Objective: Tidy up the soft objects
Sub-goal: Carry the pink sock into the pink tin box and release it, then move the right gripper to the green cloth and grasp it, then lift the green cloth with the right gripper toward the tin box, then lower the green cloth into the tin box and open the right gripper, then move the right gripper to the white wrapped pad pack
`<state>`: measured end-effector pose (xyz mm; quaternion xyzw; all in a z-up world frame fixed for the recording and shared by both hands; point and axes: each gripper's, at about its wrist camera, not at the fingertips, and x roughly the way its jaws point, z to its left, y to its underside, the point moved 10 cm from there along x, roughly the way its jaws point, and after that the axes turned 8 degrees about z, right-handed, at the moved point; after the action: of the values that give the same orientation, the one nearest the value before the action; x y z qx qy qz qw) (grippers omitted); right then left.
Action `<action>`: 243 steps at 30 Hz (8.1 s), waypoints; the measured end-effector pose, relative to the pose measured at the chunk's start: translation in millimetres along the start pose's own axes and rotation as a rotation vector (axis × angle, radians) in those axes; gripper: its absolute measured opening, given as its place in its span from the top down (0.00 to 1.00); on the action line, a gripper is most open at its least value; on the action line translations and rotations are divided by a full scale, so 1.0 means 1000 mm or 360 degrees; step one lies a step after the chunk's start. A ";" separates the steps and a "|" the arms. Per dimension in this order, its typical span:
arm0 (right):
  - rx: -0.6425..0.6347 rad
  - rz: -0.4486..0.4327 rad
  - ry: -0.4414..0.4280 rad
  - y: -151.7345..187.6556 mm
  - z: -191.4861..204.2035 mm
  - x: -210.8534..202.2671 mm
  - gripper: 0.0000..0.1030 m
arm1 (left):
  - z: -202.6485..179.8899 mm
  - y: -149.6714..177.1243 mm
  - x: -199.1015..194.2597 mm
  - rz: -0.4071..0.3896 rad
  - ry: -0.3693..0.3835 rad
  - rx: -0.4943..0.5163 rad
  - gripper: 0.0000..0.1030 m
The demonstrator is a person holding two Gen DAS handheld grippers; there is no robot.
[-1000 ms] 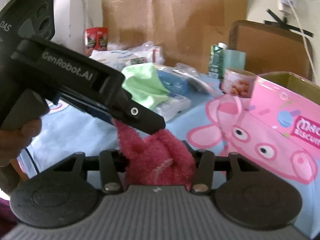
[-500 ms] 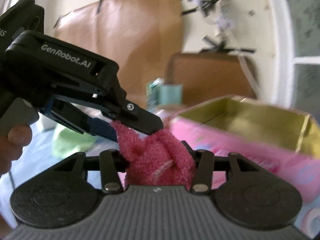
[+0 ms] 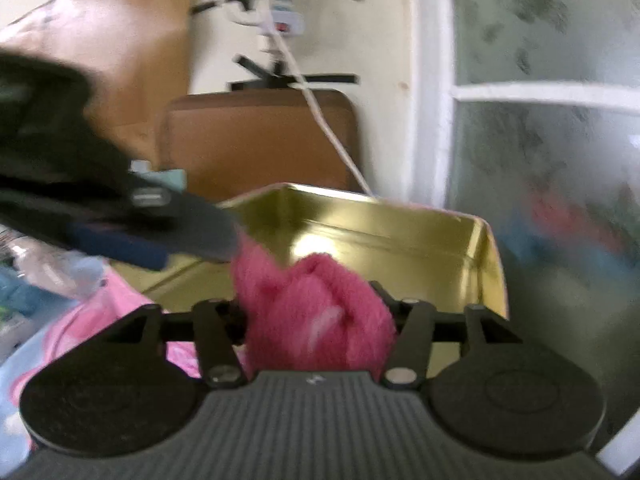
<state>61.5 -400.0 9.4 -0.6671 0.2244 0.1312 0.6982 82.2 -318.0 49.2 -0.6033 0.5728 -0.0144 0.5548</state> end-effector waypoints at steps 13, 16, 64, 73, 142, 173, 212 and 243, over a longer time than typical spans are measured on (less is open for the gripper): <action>0.0079 -0.0224 -0.0111 0.001 0.049 -0.047 0.22 | 0.087 0.055 -0.100 -0.0241 -0.0002 -0.0134 0.13; 0.0050 -0.0291 -0.0201 0.003 0.083 -0.061 0.22 | 0.117 0.074 -0.129 -0.0298 -0.0067 -0.0181 0.13; -0.0766 0.0160 -0.0939 0.070 0.327 -0.050 0.89 | 0.280 0.160 -0.201 -0.0485 -0.0343 -0.0717 0.04; -0.0507 0.0270 -0.1426 0.066 0.305 -0.099 0.87 | 0.279 0.159 -0.200 -0.0474 -0.0360 -0.0701 0.04; -0.0105 0.0236 -0.0800 0.077 0.166 -0.069 0.41 | 0.217 0.145 -0.227 -0.0502 -0.0478 -0.0389 0.02; -0.0366 -0.0267 -0.0340 0.023 0.130 -0.068 0.88 | 0.034 0.034 -0.046 -0.0072 -0.0022 0.0160 0.65; -0.0176 -0.0106 -0.0550 0.031 0.171 -0.058 0.00 | 0.168 0.131 -0.195 -0.0462 -0.0402 -0.0043 0.02; -0.0592 0.0377 -0.0829 0.073 0.311 -0.013 0.14 | 0.239 0.146 -0.164 -0.0217 -0.0330 -0.0298 0.15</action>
<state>58.2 -84.8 -44.8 -0.6964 0.0867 0.4161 0.5783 83.3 -6.3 -41.6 -0.6880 0.4691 0.0637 0.5500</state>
